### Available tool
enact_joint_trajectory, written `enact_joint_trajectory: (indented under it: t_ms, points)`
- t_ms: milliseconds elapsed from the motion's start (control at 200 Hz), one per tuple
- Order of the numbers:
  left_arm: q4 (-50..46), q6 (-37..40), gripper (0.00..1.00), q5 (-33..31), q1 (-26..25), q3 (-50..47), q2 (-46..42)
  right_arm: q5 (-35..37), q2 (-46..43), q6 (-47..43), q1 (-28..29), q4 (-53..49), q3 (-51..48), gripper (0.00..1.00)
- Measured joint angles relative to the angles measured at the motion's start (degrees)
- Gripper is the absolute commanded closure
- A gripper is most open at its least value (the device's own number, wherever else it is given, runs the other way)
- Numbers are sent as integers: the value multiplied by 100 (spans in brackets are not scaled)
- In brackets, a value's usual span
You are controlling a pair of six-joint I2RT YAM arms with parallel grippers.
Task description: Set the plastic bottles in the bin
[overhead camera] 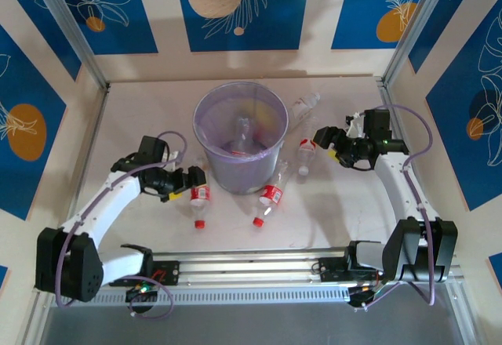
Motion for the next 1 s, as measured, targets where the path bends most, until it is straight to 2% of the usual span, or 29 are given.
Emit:
enact_joint_trajectory:
  t_ms: [185, 500, 705, 1000]
  points:
    - [544, -157, 9, 181, 0, -549, 332, -2, -46, 2, -26, -20, 0, 19]
    - [1025, -144, 20, 122, -166, -581, 894, -50, -52, 59, -92, 81, -120, 19]
    - [1078, -28, 36, -35, -232, -579, 1239, -79, -55, 133, -118, 138, -306, 19]
    - [920, 136, 43, -350, -243, -328, 1235, -87, -149, 131, -181, 131, -350, 19]
